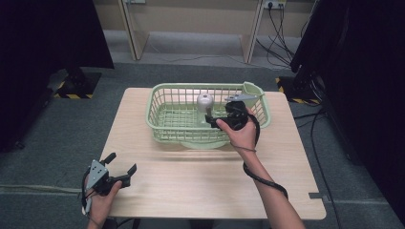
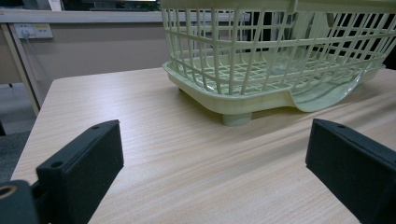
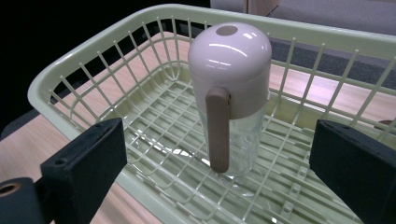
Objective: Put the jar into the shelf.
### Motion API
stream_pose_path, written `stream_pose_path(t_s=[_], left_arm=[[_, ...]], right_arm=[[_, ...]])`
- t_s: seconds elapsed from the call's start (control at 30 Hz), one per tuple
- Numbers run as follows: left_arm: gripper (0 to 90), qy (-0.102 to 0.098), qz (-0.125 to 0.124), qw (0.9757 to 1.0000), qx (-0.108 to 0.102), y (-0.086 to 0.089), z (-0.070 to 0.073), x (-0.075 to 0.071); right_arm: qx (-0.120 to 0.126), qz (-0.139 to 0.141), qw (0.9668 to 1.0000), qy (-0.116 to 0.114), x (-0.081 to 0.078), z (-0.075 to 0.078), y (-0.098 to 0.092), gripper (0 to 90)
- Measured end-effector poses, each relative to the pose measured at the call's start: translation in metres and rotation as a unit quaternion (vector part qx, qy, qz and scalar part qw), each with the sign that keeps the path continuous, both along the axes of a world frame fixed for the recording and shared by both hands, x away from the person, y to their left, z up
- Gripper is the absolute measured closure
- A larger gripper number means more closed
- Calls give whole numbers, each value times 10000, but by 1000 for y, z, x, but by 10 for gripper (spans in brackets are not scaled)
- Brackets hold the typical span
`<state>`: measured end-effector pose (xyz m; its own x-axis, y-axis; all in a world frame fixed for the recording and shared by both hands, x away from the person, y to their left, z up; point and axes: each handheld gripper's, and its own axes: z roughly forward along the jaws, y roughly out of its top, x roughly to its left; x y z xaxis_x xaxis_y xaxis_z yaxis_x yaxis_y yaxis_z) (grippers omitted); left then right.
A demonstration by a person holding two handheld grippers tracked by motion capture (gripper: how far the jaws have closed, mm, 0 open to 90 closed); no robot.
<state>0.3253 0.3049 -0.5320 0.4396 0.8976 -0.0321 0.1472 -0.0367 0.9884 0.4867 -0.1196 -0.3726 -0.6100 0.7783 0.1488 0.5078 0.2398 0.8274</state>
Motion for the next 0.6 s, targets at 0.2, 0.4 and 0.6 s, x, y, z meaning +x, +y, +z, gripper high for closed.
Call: stream_pose_path(t_s=[0.2,0.4,0.6], left_arm=[[37,1,0,10000,-1,0,0,0],[37,-2,3,10000,3,0,0,0],[37,-4,4,10000,4,0,0,0]], right_arm=[[14,12,10000,-32,-7,-1,-5,45],[21,29,10000,-53,-13,-3,-9,45],[76,4,9999,-107,-21,-6,-13,45]])
